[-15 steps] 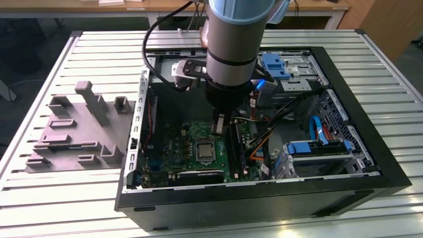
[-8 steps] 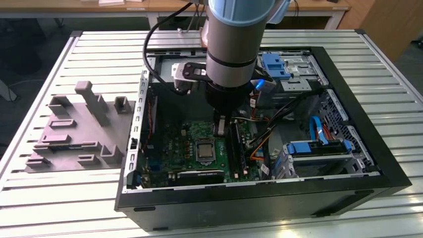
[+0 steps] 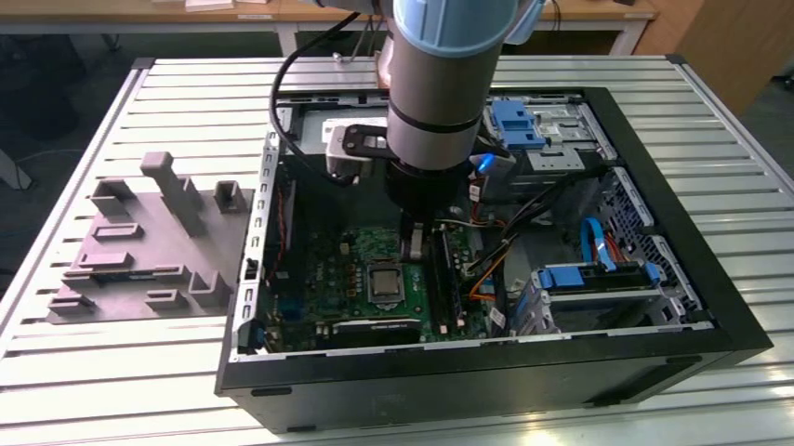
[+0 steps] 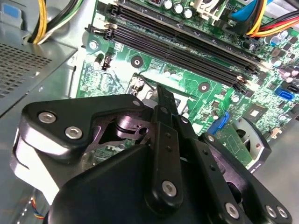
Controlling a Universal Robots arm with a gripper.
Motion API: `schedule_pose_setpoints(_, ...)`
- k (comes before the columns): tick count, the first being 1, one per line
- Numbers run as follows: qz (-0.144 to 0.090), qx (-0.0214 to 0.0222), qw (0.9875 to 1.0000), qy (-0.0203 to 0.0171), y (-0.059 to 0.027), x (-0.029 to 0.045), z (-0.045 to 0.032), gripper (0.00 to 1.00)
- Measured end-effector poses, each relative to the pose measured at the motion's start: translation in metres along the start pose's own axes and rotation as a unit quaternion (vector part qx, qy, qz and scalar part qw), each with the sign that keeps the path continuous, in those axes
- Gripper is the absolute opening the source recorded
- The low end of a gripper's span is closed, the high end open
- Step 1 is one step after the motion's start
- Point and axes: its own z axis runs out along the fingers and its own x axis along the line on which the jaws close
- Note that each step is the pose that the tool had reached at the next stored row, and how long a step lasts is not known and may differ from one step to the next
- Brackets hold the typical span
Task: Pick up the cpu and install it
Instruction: 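Install the first cpu locking lever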
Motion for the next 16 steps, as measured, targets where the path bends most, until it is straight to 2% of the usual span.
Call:
schedule_pose_setpoints(8,-0.013,-0.0003,0.9999,0.0005,-0.0014,0.0088,0.0038,0.11)
schedule_pose_setpoints(16,-0.024,-0.0003,0.9997,0.0011,-0.0032,0.018,0.0112,0.11)
